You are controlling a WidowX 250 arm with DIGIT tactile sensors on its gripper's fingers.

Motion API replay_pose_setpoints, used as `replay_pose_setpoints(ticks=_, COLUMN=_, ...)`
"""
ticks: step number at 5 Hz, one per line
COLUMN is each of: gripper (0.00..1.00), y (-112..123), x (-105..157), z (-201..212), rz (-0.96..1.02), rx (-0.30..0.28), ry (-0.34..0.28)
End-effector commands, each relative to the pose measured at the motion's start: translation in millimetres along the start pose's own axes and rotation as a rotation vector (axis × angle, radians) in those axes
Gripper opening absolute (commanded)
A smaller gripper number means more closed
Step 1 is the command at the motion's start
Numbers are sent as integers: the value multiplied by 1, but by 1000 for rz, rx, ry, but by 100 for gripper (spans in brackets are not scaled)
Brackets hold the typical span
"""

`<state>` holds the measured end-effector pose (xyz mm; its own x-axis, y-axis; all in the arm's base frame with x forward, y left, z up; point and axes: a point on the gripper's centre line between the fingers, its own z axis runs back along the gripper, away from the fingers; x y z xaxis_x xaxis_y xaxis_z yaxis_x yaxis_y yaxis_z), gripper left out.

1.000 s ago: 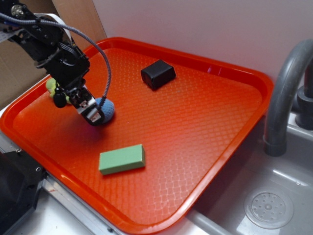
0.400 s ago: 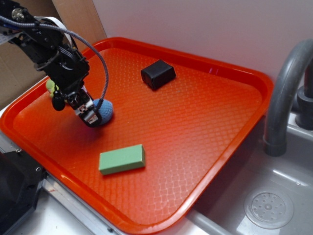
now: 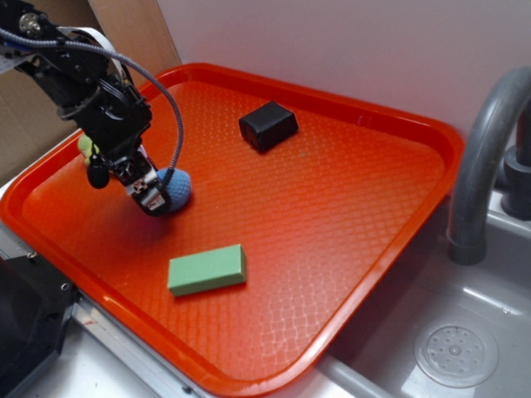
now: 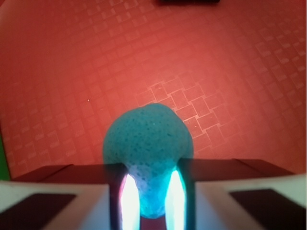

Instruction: Grab the blue ball.

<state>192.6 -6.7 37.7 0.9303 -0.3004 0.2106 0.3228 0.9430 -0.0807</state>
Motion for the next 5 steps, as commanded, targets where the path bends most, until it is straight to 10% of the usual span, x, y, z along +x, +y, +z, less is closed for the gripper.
replay_pose_setpoints(ticks=1, gripper=0, y=-13, x=11, z=56, rz=96, rx=144, ry=75)
replay_pose_setpoints(ticks=3, gripper=0, y=-30, x=18, z=156, rz=293, rx=22, ry=6)
replay_pose_setpoints(ticks=5, gripper=0, y=-48, x=18, z=239, rz=350, rx=75, ry=55)
